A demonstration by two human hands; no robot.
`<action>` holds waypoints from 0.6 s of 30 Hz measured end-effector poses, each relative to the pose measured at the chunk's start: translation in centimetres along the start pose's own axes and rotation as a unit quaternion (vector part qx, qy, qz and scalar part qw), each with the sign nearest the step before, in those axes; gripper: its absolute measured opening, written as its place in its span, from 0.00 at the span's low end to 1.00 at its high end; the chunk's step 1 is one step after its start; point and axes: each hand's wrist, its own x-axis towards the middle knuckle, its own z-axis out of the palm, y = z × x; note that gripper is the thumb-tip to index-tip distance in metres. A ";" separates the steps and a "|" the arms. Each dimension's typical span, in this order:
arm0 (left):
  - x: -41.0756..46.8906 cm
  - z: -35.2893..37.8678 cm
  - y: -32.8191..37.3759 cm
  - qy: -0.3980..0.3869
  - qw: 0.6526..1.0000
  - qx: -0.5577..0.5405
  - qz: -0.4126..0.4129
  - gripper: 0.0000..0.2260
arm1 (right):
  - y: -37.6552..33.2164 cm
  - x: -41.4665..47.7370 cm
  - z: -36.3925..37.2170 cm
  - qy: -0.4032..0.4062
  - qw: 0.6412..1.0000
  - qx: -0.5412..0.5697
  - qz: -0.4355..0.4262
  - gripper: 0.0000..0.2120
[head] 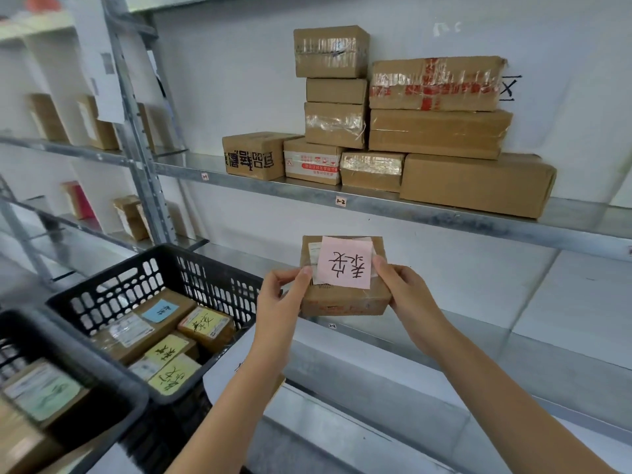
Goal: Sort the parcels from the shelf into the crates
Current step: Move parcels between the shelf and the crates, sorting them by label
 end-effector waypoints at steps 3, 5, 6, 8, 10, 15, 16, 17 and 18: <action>0.3 -1.8 -0.8 0.027 1.000 0.012 0.000 0.14 | 0.0 0.9 2.1 -0.057 0.998 -0.031 0.003 0.34; 0.6 -3.3 -1.3 0.051 0.999 0.014 0.001 0.12 | 0.1 1.7 4.0 -0.093 0.995 -0.043 -0.015 0.32; 0.9 -4.2 -1.4 0.063 0.998 0.017 0.000 0.12 | 0.2 2.2 5.0 -0.106 0.993 -0.042 -0.022 0.27; 1.5 -6.0 -1.4 0.085 0.996 0.025 -0.003 0.13 | 0.2 3.4 7.1 -0.131 0.991 -0.032 -0.026 0.20; 2.2 -7.9 -1.2 0.103 0.994 0.038 0.004 0.17 | 0.1 4.9 9.2 -0.159 0.987 -0.029 -0.025 0.19; 5.2 -13.9 -1.7 0.147 0.981 0.125 -0.023 0.08 | 0.6 9.2 14.9 -0.204 0.979 -0.022 -0.004 0.22; 5.9 -15.3 -1.9 0.163 0.977 0.134 -0.030 0.06 | 0.9 10.0 16.1 -0.214 0.977 -0.026 0.003 0.22; 6.5 -16.7 -2.0 0.181 0.973 0.140 -0.037 0.05 | 1.2 10.8 17.3 -0.224 0.974 -0.031 0.012 0.22; 7.1 -18.0 -2.0 0.200 0.969 0.140 -0.042 0.06 | 1.6 11.7 18.5 -0.235 0.971 -0.039 0.021 0.23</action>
